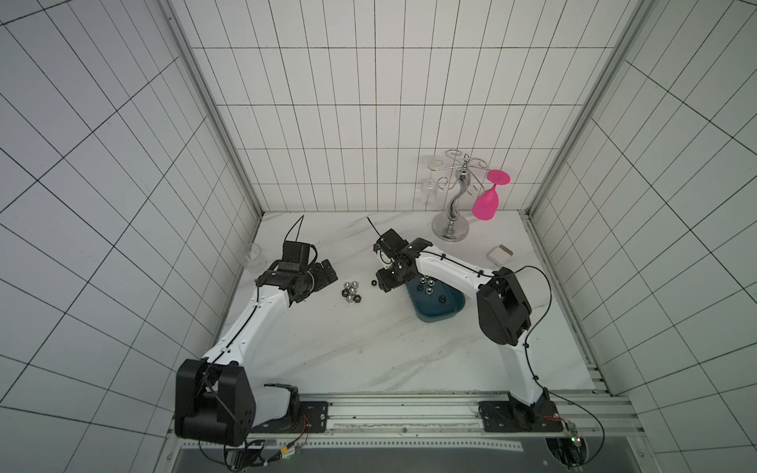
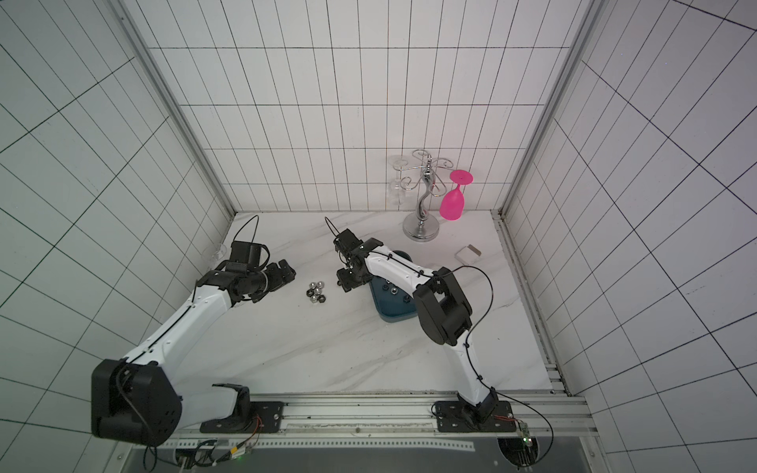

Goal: Put the nuts on the desktop into the storage box
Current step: Pick up the nut from the center of the board.

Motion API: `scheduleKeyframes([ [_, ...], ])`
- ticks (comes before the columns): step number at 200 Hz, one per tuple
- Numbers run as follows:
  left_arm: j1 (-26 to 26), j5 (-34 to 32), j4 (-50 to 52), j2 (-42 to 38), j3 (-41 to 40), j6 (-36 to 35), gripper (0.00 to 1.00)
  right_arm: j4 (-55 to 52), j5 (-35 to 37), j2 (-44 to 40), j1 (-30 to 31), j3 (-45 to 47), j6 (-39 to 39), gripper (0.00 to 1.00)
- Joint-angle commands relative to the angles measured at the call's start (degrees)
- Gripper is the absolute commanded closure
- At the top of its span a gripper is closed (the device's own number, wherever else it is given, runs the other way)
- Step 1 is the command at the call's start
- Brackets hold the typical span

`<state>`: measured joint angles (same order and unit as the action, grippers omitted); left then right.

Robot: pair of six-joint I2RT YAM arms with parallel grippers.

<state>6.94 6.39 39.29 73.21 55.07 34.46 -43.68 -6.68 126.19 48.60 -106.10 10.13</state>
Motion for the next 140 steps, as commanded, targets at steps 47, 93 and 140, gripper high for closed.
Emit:
scheduleKeyframes([
  [47, -2.5, -1.8, 3.4, -3.4, 0.9, -2.3, 0.02, -6.5, 2.3, 11.8, 0.3, -16.6, 0.5, 0.46],
  [93, -3.1, -1.5, 3.9, -3.7, 0.5, -2.9, 0.02, -8.4, 3.0, 16.4, 1.3, -21.5, -0.6, 0.46],
  [140, -3.7, -1.2, 4.1, -3.6, 0.1, -3.5, 0.02, -9.1, 3.6, 18.7, 2.1, -22.8, -1.2, 0.52],
])
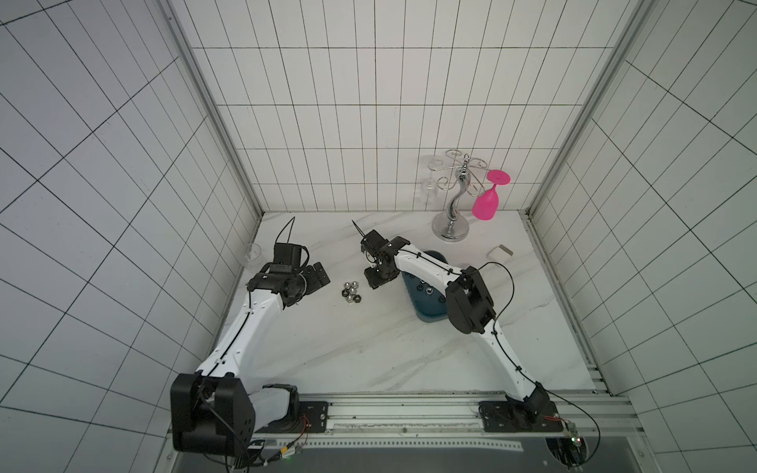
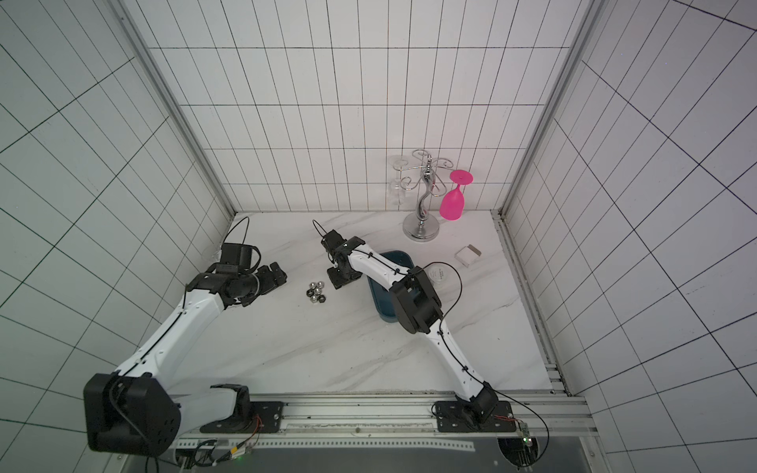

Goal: Put the nuts on the desktop into the storage box
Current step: Pick up the nut from the center of the board, then place the nut in the storage box.

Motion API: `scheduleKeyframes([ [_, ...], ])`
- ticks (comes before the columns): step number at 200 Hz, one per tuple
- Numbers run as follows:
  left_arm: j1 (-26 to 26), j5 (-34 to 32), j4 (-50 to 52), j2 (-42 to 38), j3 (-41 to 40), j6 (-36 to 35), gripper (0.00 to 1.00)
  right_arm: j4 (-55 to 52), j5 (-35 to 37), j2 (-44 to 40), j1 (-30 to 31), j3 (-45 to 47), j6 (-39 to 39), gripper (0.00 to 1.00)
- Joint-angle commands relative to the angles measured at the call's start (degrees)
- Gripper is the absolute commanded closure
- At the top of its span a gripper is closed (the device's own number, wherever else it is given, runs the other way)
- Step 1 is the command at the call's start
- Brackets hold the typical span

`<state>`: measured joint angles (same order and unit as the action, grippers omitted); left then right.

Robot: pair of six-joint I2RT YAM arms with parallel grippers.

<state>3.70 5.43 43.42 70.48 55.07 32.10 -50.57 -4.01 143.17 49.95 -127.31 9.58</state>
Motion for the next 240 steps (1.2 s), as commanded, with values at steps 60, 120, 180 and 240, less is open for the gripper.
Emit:
scheduleKeyframes([
  [60, -0.7, 0.0, -0.1, -1.1, 0.2, -1.2, 0.02, -2.3, 2.5, 1.2, 1.2, -1.5, -1.7, 0.81],
  [120, 0.2, 0.3, -1.1, -0.9, 0.8, -1.6, 0.02, 4.7, 2.4, -14.1, 1.3, 9.7, -0.6, 0.83],
  [180, 6.6, -0.7, -4.1, 2.7, 2.5, 1.4, 0.02, 11.3, 4.0, -36.2, -3.7, 33.8, 4.3, 0.83],
  [240, 10.2, -1.0, -7.4, 4.3, 2.3, 4.0, 0.02, 12.6, 3.7, -47.2, -15.2, 54.1, 5.5, 0.82],
])
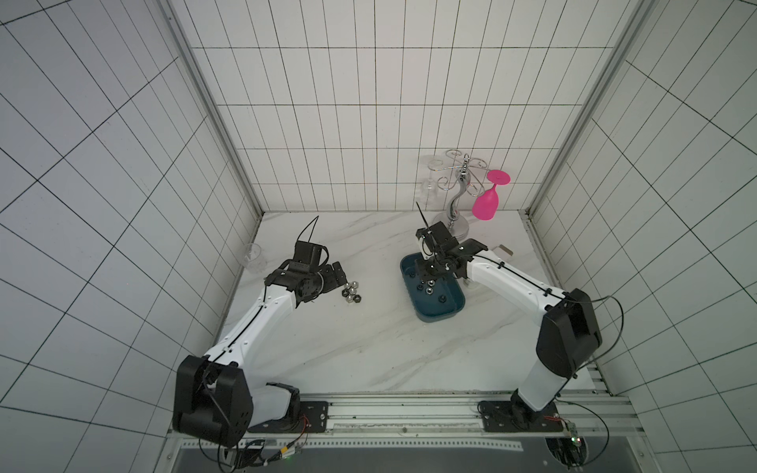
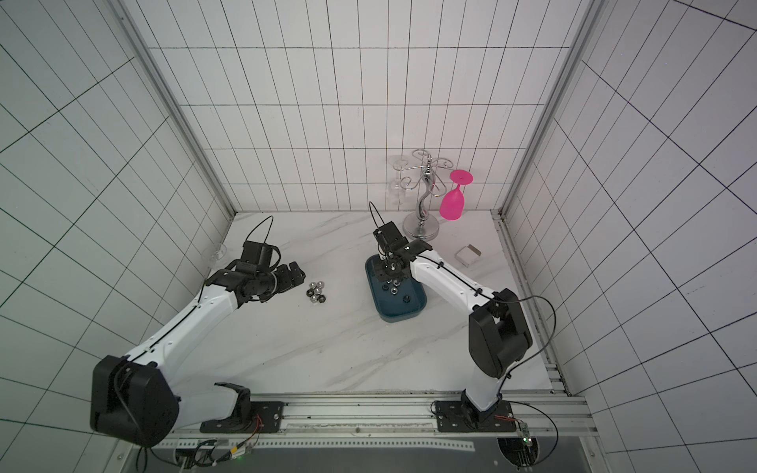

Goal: Put the nuts on the desktop into the storage box
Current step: Place the nut in the storage box.

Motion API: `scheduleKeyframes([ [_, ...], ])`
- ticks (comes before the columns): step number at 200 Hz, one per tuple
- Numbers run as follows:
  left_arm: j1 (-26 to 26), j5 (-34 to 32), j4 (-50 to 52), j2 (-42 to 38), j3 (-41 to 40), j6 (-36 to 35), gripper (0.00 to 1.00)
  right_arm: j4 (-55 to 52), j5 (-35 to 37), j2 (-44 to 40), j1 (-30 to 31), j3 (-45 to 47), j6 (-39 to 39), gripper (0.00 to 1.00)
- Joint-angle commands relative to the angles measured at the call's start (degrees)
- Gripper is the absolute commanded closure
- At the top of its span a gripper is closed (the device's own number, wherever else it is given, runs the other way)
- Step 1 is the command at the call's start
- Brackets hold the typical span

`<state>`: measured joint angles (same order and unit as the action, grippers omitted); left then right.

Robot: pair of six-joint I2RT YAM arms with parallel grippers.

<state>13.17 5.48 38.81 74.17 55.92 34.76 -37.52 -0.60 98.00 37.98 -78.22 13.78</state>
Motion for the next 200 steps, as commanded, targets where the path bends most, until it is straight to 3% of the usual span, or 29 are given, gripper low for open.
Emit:
scheduleKeyframes([
  [1, 0.7, -1.0, -2.8, 0.6, 1.5, 1.3, 0.02, -0.5, 0.2, -2.0, -3.4, 5.2, 1.3, 0.82],
  [78, 1.4, -1.5, -2.4, 1.4, 3.1, 1.2, 0.02, 1.4, -2.8, 3.5, -10.8, 6.6, -1.6, 0.81],
  [147, 1.4, -2.4, -0.4, 1.6, 4.7, 0.1, 0.02, 1.2, -3.4, 8.2, -10.8, 1.9, -1.7, 0.66],
  [164, 1.4, -2.6, -0.1, 1.5, 4.8, 0.0, 0.02, 1.0, -3.5, 7.9, -10.7, 1.7, -1.7, 0.61],
  [200, 1.4, -3.1, 0.5, 1.1, 5.1, -0.3, 0.02, 0.2, -2.5, 4.0, -9.0, 1.0, -2.0, 0.59],
])
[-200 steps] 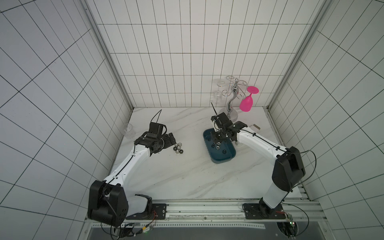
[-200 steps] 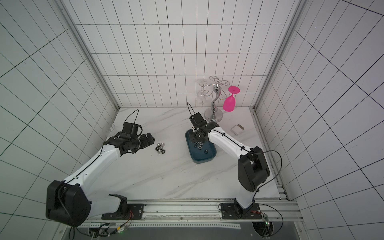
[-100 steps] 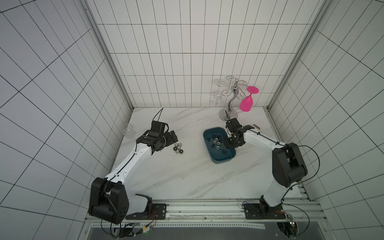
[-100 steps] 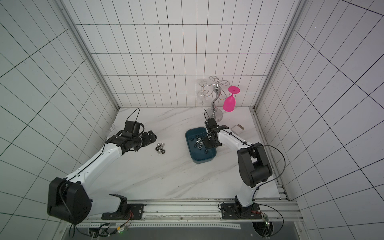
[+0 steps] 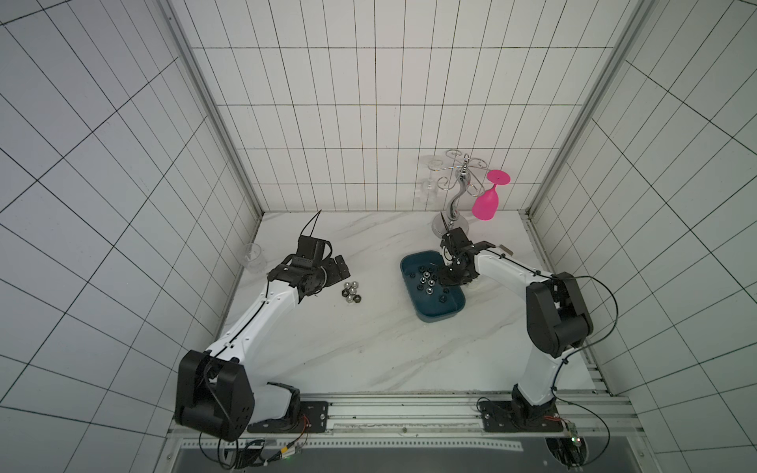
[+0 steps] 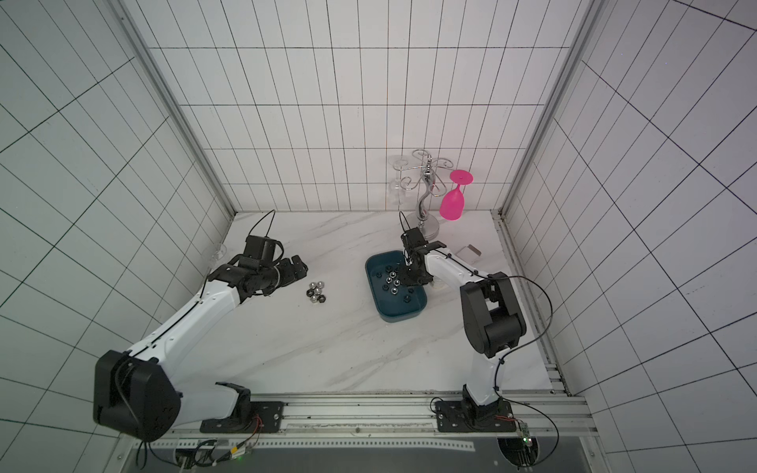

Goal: Put the nuts on the desktop into the storage box
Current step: Place the nut in the storage box, then pick up the nut from the center of the board.

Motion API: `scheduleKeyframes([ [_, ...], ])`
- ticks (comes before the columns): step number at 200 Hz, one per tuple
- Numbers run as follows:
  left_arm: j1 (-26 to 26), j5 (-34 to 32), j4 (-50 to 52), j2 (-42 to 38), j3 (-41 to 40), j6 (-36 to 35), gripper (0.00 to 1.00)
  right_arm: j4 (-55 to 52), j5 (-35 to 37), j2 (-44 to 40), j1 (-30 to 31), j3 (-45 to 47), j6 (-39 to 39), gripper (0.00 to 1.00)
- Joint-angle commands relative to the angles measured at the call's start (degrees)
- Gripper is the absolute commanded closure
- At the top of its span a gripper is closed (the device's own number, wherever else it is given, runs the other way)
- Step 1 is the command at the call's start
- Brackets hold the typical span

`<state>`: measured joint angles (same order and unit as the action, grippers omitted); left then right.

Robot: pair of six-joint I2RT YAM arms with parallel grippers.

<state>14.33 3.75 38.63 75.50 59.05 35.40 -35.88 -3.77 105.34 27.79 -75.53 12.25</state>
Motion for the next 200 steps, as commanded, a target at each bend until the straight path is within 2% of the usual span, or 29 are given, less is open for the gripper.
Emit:
scheduleKeyframes([
  [1, 0.3, -1.4, 0.7, -0.3, 2.0, -0.9, 0.02, -1.5, 0.7, -3.5, 1.2, -1.7, -0.5, 0.59],
  [49, 0.1, -2.9, 1.6, -1.0, 1.2, -0.1, 0.02, -3.1, 0.6, -6.7, 10.9, -4.6, -0.4, 0.55],
  [99, -2.4, -2.0, 2.4, -2.8, -0.9, 0.4, 0.02, -2.2, -2.0, 0.5, 23.0, -10.5, 1.0, 0.5],
  [147, -9.5, -0.3, 4.3, -6.7, -3.5, 1.4, 0.02, -1.8, -3.3, 10.7, 27.9, -17.3, 1.0, 0.46],
  [200, -11.5, -1.3, 6.7, -8.3, -3.5, -1.3, 0.02, -5.1, -1.5, 22.5, 30.2, -29.0, -0.2, 0.43],
])
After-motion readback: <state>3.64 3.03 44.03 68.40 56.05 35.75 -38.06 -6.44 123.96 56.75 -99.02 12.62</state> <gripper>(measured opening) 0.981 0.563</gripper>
